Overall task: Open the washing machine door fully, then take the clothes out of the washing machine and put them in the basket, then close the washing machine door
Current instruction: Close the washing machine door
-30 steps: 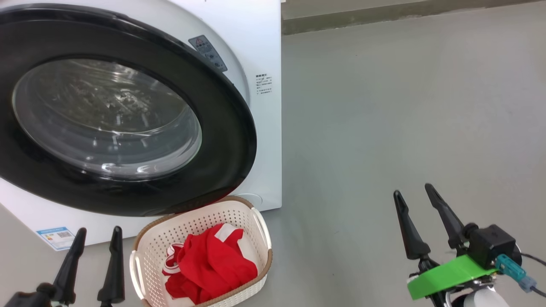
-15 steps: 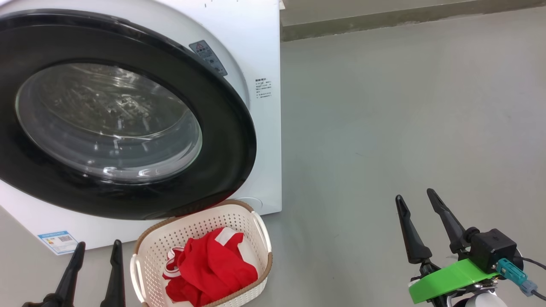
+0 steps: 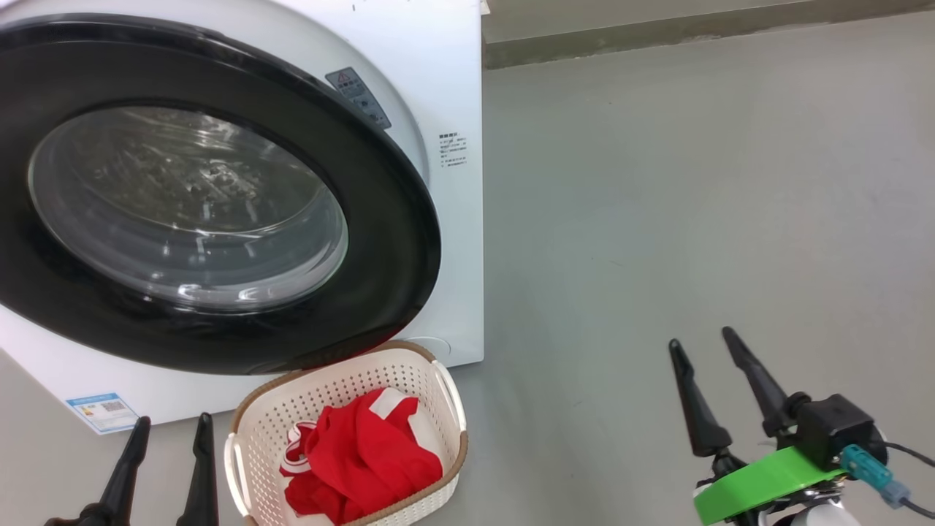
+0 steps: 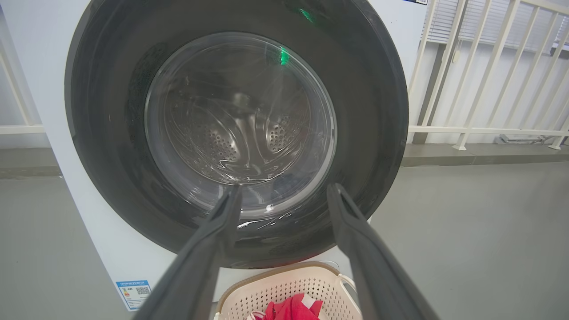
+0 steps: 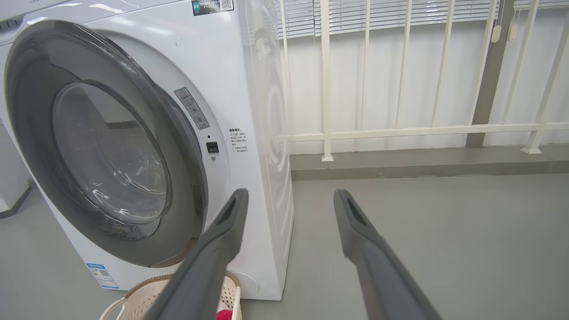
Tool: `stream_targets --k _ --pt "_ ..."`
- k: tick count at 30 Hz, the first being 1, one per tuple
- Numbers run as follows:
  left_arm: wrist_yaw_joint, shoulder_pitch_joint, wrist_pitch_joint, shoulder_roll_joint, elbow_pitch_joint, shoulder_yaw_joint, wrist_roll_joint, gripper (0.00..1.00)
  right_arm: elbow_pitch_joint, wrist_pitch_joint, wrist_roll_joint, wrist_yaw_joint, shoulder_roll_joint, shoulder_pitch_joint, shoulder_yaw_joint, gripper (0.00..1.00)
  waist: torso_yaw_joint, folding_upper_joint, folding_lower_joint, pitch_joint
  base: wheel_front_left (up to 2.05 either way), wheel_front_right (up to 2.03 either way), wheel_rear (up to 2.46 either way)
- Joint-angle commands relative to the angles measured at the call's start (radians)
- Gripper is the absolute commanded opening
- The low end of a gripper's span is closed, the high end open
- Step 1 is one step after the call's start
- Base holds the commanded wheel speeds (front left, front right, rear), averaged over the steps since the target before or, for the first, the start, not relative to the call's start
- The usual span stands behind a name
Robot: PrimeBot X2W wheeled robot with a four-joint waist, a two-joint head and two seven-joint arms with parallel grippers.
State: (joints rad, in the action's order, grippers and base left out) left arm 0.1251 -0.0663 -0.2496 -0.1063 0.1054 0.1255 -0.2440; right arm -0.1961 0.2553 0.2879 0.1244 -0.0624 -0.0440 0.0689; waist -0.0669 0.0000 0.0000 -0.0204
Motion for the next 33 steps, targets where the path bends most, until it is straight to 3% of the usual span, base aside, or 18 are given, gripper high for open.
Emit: stream_targets --k 1,2,4,6,9,12,22,33 --pt "0.006 0.022 -0.012 -0.007 -0.023 0.031 0.013 1.00 0.020 0.006 -0.006 0.006 -0.011 -0.025 0.031 0.45 0.003 0.0000 0.0000 0.002 0.00 0.00 0.00" --pt "0.006 0.022 -0.012 -0.006 -0.024 0.030 0.014 1.00 0.016 0.006 -0.003 0.006 -0.013 -0.031 0.041 0.32 0.005 0.0000 0.0000 0.004 0.00 0.00 0.00" --pt "0.006 0.025 -0.012 -0.005 -0.028 0.025 0.016 1.00 0.008 0.006 0.003 0.006 -0.014 -0.049 0.050 0.16 0.013 0.0000 0.0000 0.011 0.00 0.00 0.00" --pt "0.006 0.028 -0.012 -0.005 -0.032 0.018 0.017 1.00 0.000 0.006 0.009 0.006 -0.013 -0.075 0.058 0.08 0.024 0.0000 0.0000 0.019 0.00 0.00 0.00" --pt "0.006 0.038 -0.012 -0.004 -0.039 -0.002 0.018 1.00 -0.026 0.006 0.016 0.006 -0.015 -0.122 0.085 0.04 0.048 0.0000 0.0000 0.036 0.00 0.00 0.00" --pt "0.006 0.052 -0.012 -0.006 -0.047 -0.023 0.017 1.00 -0.061 0.006 0.025 0.006 -0.017 -0.182 0.124 0.00 0.073 0.0000 0.0000 0.060 0.00 0.00 0.00" --pt "0.006 0.107 -0.012 -0.006 -0.070 -0.067 0.013 1.00 -0.157 0.006 0.052 0.006 -0.024 -0.391 0.257 0.00 0.153 0.0000 0.0000 0.155 0.00 0.00 0.00" --pt "0.006 0.191 -0.012 0.009 -0.068 -0.124 -0.002 1.00 -0.316 0.006 0.105 0.006 -0.047 -0.650 0.429 0.00 0.285 0.0000 0.0000 0.278 0.00 0.00 0.00"
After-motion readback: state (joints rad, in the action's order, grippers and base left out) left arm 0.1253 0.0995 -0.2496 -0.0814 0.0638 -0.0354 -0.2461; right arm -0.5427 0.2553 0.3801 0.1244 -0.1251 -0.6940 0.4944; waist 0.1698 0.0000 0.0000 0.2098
